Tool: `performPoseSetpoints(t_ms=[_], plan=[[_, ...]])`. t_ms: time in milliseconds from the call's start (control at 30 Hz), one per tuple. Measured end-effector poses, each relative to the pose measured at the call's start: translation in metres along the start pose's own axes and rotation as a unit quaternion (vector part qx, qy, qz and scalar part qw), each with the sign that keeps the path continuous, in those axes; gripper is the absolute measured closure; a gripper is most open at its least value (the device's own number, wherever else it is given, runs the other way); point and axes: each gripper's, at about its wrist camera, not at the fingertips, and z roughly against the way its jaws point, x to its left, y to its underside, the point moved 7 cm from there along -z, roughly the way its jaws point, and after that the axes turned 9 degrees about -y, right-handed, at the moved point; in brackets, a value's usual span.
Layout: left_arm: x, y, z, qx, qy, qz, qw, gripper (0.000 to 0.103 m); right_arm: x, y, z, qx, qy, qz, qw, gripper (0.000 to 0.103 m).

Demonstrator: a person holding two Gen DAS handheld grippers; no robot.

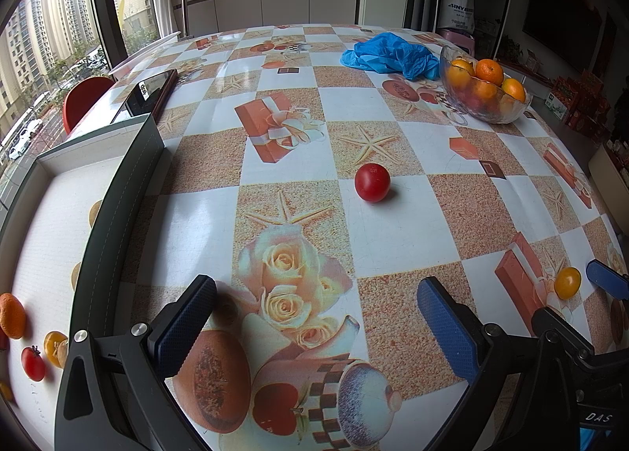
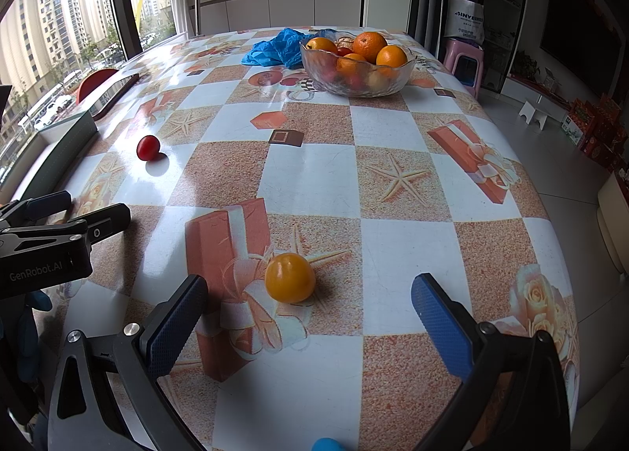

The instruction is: Organize fruits

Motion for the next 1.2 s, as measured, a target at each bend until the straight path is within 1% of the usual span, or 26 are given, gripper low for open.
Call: performPoseSetpoints(t_ms=[433, 533, 633, 733, 833, 900, 967, 1000, 1067, 1133, 1167, 1200], plan=[[0.000, 0.000, 0.000, 0.000, 0.000, -0.001, 1.0000, 0.001, 0.000, 0.001, 0.000, 0.001, 0.000, 0.001, 1.000, 0.000], [0.000, -0.001, -0.001, 0.009, 0.001, -0.004, 1.0000, 0.001, 0.000, 0.001, 0.000, 0.003, -0.005, 0.003, 1.000, 0.000], [-0.003, -0.009, -0.003, 0.025, 0.011, -0.008, 0.9996, 0.001, -0.001, 0.003, 0.003, 0.009, -0.011, 0.011, 1.000, 0.000], [-0.009, -0.025, -0.002, 0.017, 0.025, -0.005, 0.9995, 0.001, -0.002, 0.007, 0.007, 0.009, -0.013, 0.012, 1.000, 0.000], [-0.019, -0.039, -0.008, 0.012, 0.019, -0.017, 0.9996, 0.001, -0.003, 0.011, 0.010, 0.007, -0.015, 0.015, 1.000, 0.000], [-0.026, -0.044, -0.016, 0.017, 0.013, -0.025, 0.9995, 0.002, -0.004, 0.012, 0.011, 0.008, -0.016, 0.015, 1.000, 0.000], [-0.030, -0.046, -0.023, 0.022, 0.012, -0.027, 0.9993, 0.013, -0.005, 0.013, 0.013, 0.008, -0.017, 0.013, 1.000, 0.000], [-0.031, -0.048, -0.024, 0.020, 0.011, -0.028, 0.9993, 0.016, -0.005, 0.013, 0.013, 0.007, -0.018, 0.011, 1.000, 0.000], [-0.033, -0.051, -0.023, 0.016, 0.016, -0.025, 0.9994, 0.025, -0.006, 0.013, 0.014, 0.006, -0.020, 0.006, 1.000, 0.001], [-0.037, -0.054, -0.021, 0.010, 0.023, -0.032, 0.9992, 0.049, -0.008, 0.012, 0.016, 0.003, -0.013, 0.001, 1.000, 0.004], [-0.040, -0.055, -0.019, 0.009, 0.029, -0.037, 0.9989, 0.055, -0.008, 0.011, 0.016, 0.003, -0.007, 0.000, 1.000, 0.010], [-0.042, -0.055, -0.018, 0.008, 0.034, -0.041, 0.9986, 0.068, -0.008, 0.011, 0.017, 0.002, -0.003, 0.001, 1.000, 0.017]])
